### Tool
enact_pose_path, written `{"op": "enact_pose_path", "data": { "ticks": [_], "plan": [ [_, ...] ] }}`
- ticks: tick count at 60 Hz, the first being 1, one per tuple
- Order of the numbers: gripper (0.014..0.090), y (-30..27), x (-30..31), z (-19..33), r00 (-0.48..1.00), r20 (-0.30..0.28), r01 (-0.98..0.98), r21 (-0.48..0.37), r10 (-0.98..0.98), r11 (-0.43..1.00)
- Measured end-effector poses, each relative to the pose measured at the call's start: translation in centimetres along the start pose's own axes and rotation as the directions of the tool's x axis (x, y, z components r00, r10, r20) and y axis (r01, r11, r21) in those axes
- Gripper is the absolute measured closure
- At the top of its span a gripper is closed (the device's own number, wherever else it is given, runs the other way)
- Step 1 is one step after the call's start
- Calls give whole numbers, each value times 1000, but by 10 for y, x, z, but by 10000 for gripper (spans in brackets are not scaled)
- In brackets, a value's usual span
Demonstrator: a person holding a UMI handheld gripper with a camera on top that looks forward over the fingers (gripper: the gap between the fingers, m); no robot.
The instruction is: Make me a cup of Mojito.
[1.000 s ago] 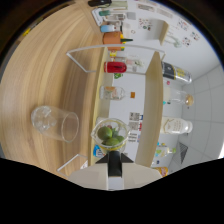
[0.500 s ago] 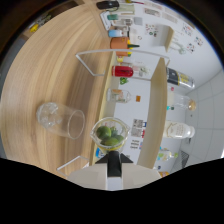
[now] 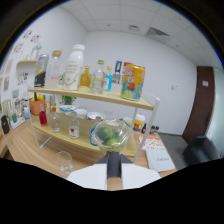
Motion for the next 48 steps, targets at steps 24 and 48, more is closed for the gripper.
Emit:
{"op": "enact_pose_path", "data": {
  "ticks": [24, 48],
  "plan": [
    [889, 195, 41, 52, 936, -9, -329, -368, 351, 870],
    [862, 248, 37, 56, 954, 8, -267, -439, 301, 858]
  ]
}}
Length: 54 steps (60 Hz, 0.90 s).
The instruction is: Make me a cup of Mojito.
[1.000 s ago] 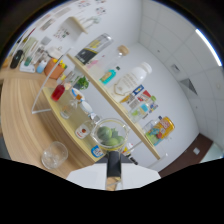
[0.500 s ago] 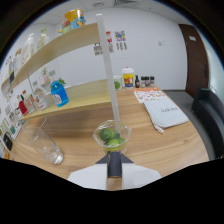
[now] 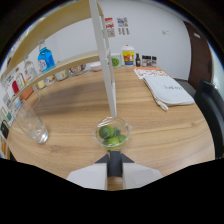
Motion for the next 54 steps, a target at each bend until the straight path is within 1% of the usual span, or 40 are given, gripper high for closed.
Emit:
{"op": "enact_pose_path", "data": {
  "ticks": [1, 3, 5, 6, 11, 12, 13, 16, 19, 29, 35, 43, 49, 54],
  "plan": [
    [824, 0, 0, 0, 1000, -2, 4, 4, -4, 1000],
    [706, -1, 3, 0, 1000, -17, 6, 8, -6, 1000],
    [625, -1, 6, -2, 1000, -27, 7, 9, -7, 1000],
    [565, -1, 6, -2, 1000, -29, 6, 9, -5, 1000],
    [192, -5, 7, -7, 999, -47, -7, 20, 8, 1000],
    [189, -7, 8, -10, 998, -60, -8, 26, 9, 1000],
    [202, -9, 9, -12, 998, -68, -6, 33, 8, 999],
    [198, -18, 12, -23, 994, -110, 3, 53, 2, 999],
    [195, -30, 8, -36, 991, -135, 10, 86, 1, 996],
    [197, -72, -39, -93, 988, -151, 18, 218, 16, 976],
    [201, -83, -79, -120, 987, -158, 29, 277, 16, 960],
    [203, -73, -132, -135, 989, -148, 32, 305, 14, 952],
    [200, -54, -166, -133, 989, -148, 52, 287, -9, 957],
    [190, -38, -191, -127, 991, -132, 52, 267, -18, 962]
  ]
}}
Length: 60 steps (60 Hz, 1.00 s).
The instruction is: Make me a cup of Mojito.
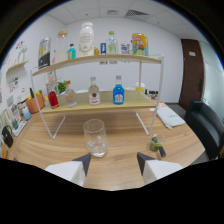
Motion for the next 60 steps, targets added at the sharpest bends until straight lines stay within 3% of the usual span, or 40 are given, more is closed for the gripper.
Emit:
{"op": "enact_pose_path", "data": {
  "ticks": [8, 25, 37, 47, 60],
  "plan": [
    [188, 0, -31, 2, 1000, 25, 0, -6, 1, 1000],
    [185, -106, -67, 42, 995, 85, 36, 135, -47, 990],
    [205, -154, -69, 98, 995, 96, 13, 137, -27, 990],
    [314, -155, -72, 138, 994, 103, 15, 84, -23, 996],
    [601, -144, -76, 171, 994, 100, 32, 32, -35, 999]
  ]
}}
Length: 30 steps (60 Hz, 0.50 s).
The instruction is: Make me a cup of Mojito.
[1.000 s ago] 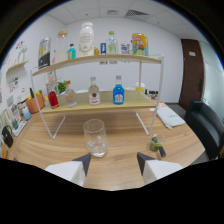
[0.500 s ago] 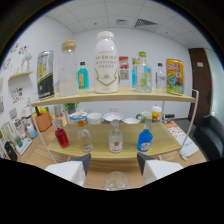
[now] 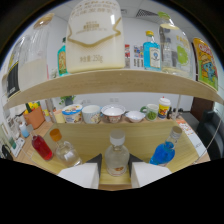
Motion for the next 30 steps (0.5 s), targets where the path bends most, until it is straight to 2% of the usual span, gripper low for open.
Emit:
{"op": "enact_pose_path", "data": {
  "ticks": [4, 20, 30],
  "plan": [
    [686, -1, 5, 3, 1000, -25, 8, 2, -8, 1000],
    [701, -1, 5, -9, 1000, -4, 0, -3, 0, 1000],
    [703, -8, 18, -51, 999, -32, -15, 39, 16, 999]
  ]
}}
